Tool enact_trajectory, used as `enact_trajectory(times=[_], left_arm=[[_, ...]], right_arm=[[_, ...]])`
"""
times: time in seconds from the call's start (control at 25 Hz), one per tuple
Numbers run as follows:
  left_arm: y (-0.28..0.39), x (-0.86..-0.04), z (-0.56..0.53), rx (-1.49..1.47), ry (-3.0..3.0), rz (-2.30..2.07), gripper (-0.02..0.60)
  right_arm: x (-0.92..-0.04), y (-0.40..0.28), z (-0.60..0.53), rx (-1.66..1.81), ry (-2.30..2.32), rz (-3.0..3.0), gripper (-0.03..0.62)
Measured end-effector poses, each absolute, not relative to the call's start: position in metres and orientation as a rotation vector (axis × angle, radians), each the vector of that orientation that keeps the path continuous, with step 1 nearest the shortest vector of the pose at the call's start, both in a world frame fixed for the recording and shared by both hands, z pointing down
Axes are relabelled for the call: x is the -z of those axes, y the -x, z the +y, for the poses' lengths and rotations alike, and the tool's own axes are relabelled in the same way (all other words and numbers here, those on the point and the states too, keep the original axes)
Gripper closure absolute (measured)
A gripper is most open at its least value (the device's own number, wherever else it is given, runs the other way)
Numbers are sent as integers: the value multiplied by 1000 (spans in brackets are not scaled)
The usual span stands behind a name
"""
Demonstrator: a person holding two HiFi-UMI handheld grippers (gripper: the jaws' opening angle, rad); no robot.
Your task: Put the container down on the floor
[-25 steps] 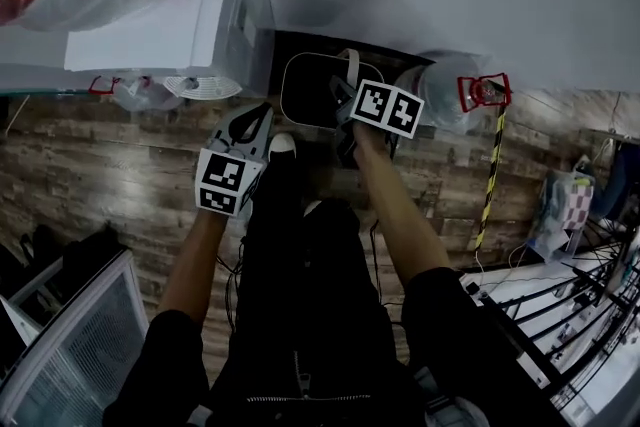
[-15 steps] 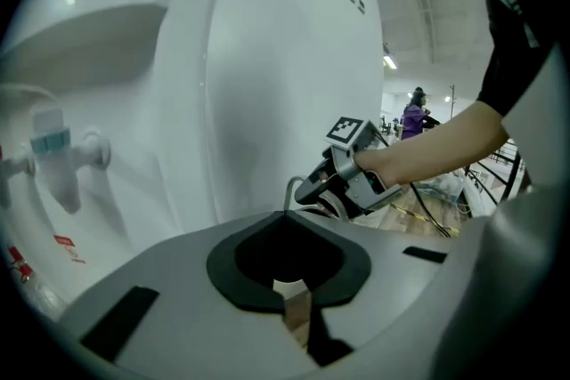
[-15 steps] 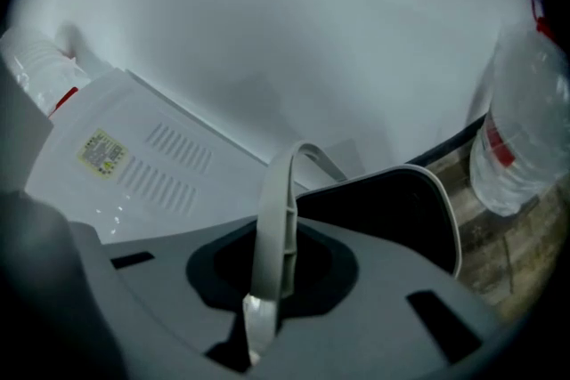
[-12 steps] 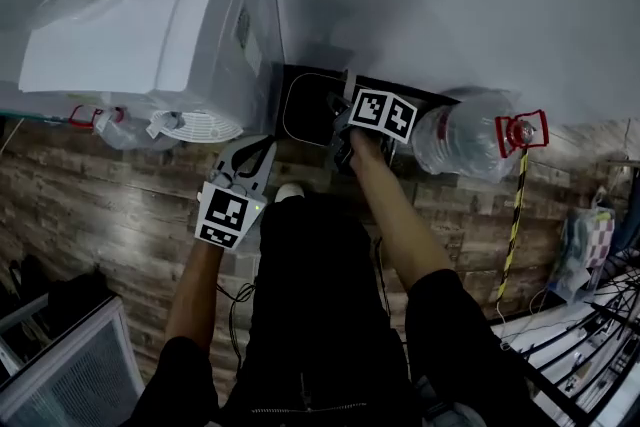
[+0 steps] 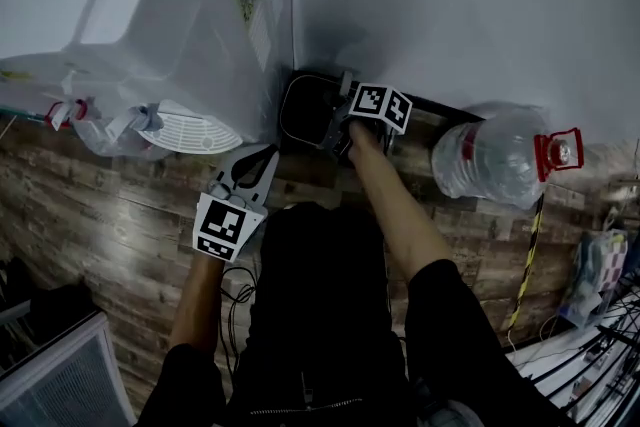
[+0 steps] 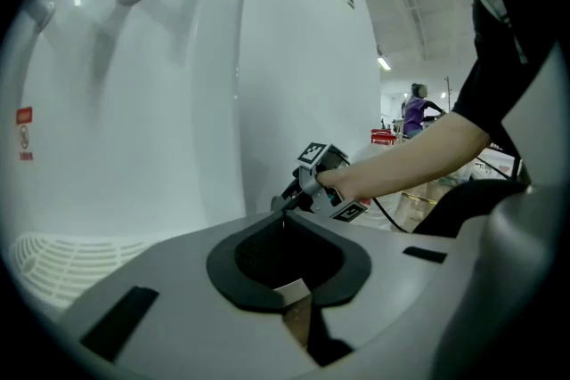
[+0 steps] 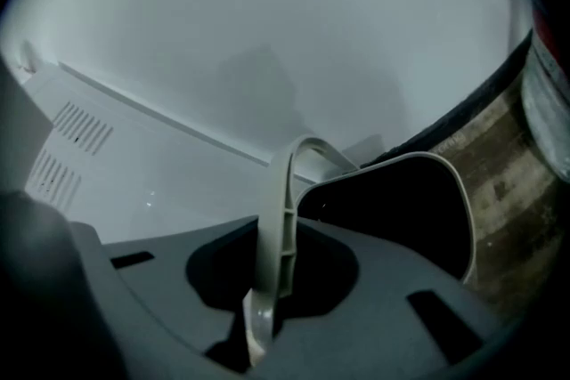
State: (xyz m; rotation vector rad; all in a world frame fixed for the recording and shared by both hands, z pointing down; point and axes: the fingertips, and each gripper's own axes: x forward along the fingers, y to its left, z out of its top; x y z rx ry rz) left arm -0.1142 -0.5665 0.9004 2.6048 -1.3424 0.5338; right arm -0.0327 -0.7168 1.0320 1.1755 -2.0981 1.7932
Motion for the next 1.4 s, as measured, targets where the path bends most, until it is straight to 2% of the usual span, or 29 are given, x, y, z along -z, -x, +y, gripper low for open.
enact_trajectory(times=[0.4,0.48,0.64,0.8,0.84,0.92,1.08,1.4], left_arm=[[137,-923,-564,-456,-2549,-1404,566],[138,-922,-564,-442,-2546,-1410,566],[137,-921,-563,-430,-2554,-1413,566],[136,-922,-559,-430,-2556,-1408,566],[135,-923,-558,-431,-2555,-1407,566],[133,-922,-557,-423,-2557,-1407,566],[132,-919,-558,-385,-2535,-1421,566],[135,-920,-567,-376,-2429,-1535,566]], right_arm=[[-1053,63,-725,-1705,-998,-2157,553],[-1050,71,-721,-1707,-917,-2204,526],[-1047,77,-714,-1633,-826,-2242,428],[-1045,80,-702,-1585,-787,-2256,410],[-1043,80,-699,-1599,-773,-2262,417],[-1038,81,-695,-1600,-761,-2286,500],[-1035,75,-690,-1452,-813,-2316,582],[-1024,54,-684,-1074,-879,-2354,583]])
